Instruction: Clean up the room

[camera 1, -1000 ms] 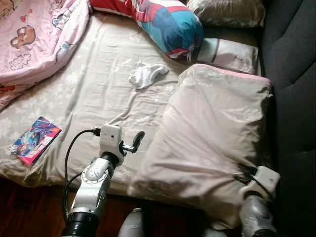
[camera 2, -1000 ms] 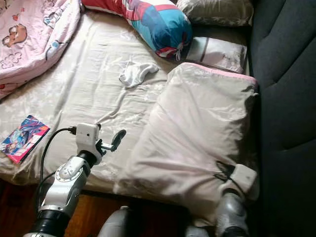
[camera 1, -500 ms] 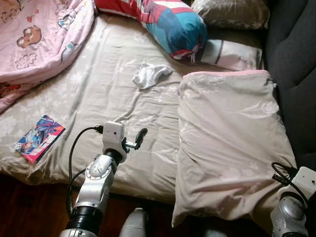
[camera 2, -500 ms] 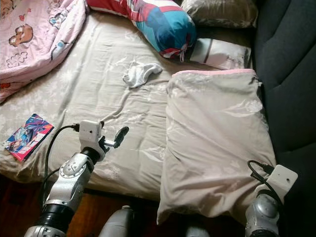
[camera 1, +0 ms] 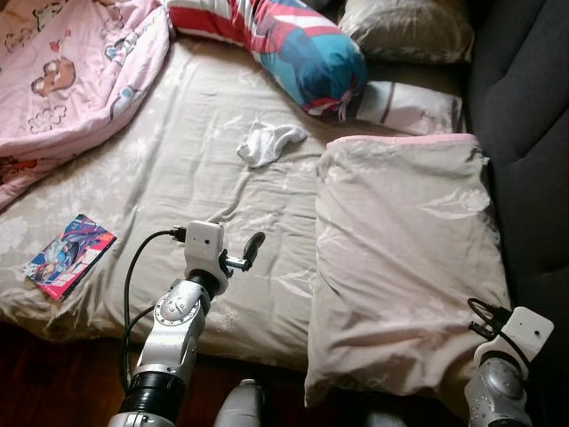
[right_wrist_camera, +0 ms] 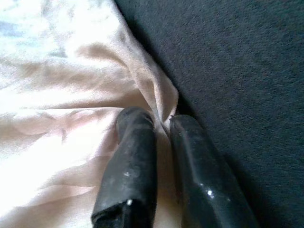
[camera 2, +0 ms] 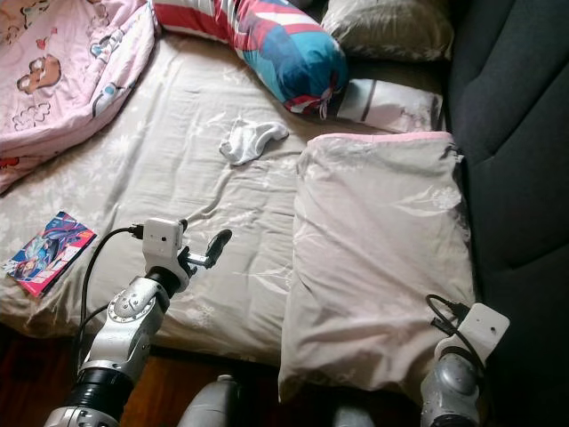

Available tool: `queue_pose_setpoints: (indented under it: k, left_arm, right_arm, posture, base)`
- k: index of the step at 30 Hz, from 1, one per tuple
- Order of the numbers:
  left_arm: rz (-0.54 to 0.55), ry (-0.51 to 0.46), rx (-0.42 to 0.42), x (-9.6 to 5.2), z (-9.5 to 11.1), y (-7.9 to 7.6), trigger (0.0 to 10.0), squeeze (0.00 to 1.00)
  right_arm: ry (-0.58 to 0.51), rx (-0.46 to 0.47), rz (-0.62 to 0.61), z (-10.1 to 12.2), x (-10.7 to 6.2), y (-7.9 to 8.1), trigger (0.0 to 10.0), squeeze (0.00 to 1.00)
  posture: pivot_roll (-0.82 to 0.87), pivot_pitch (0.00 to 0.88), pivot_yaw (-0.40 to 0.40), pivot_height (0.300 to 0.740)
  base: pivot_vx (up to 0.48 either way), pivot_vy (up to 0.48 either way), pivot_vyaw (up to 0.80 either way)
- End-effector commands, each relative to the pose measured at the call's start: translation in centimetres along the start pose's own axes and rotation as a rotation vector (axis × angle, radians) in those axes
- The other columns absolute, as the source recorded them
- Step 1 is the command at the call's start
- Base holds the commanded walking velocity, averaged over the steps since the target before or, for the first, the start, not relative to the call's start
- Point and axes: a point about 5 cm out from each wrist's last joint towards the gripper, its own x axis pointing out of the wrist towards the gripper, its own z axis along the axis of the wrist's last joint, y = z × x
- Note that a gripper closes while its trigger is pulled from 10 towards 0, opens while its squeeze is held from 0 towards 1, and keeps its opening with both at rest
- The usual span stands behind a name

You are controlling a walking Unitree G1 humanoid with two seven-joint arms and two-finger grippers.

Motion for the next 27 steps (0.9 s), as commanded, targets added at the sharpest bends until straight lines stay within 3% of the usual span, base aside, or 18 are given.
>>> queue_pose_setpoints:
  k: [1,2,4,10,11,12,13,18,22,27]
  left_arm:
    - [0.017,0.035,-0.009,-0.6,-1.2,0.3,10.0,0.00]
    - [0.017,0.035,-0.009,-0.6,-1.2,0.3,10.0,0.00]
    - [0.021,0.032,-0.014,-0.5,-1.2,0.4,10.0,0.00]
    - [0.049,0.047,-0.025,-0.8,-1.9,0.8,10.0,0.00]
    - [0.055,0.047,-0.024,-0.8,-2.0,0.9,10.0,0.00]
    - [0.062,0.050,-0.021,-1.0,-2.1,1.1,10.0,0.00]
    - [0.075,0.054,-0.017,-1.3,-2.4,1.4,10.0,0.00]
    - [0.146,0.080,-0.003,-2.8,-3.6,2.9,10.0,0.00]
    - [0.205,0.112,-0.003,-3.8,-4.8,3.7,10.0,0.00]
    - [0.220,0.130,-0.012,-3.7,-5.4,3.6,10.0,0.00]
  right_arm:
    - [-0.024,-0.030,0.002,-0.3,-0.3,-0.3,10.0,1.00]
    - [-0.024,-0.030,0.002,-0.3,-0.3,-0.3,10.0,1.00]
    - [-0.152,-0.146,0.052,1.4,-0.2,0.4,10.0,1.00]
    - [-0.344,-0.125,0.243,3.6,-1.3,3.6,10.0,1.00]
    - [-0.373,-0.138,0.280,3.8,-1.6,4.2,10.0,0.55]
    - [-0.414,-0.154,0.337,4.1,-2.1,5.3,10.0,0.00]
    - [-0.416,-0.115,0.384,4.0,-2.7,6.2,10.0,0.00]
    - [-0.344,-0.006,0.471,2.5,-4.0,7.4,10.0,0.00]
    - [-0.280,-0.031,0.504,0.8,-4.3,6.9,10.0,0.00]
    - [-0.248,-0.016,0.515,0.7,-4.0,6.9,10.0,0.00]
  posture:
    - [0.10,0.243,0.063,0.740]
    - [0.10,0.243,0.063,0.740]
    - [0.10,0.246,0.063,0.740]
    - [0.09,0.243,0.060,0.740]
    - [0.09,0.243,0.059,0.740]
    - [0.09,0.242,0.056,0.740]
    - [0.09,0.238,0.052,0.740]
    - [0.07,0.222,0.026,0.740]
    - [0.07,0.195,0.011,0.740]
    - [0.07,0.157,0.002,0.740]
  base:
    - [0.000,0.000,0.00]
    - [0.000,0.000,0.00]
    - [0.000,0.000,0.00]
    - [0.000,0.000,0.00]
    - [0.000,0.000,0.00]
    - [0.000,0.000,0.00]
    - [0.000,0.000,0.00]
    - [0.000,0.000,0.00]
    - [0.000,0.000,0.00]
    - [0.000,0.000,0.00]
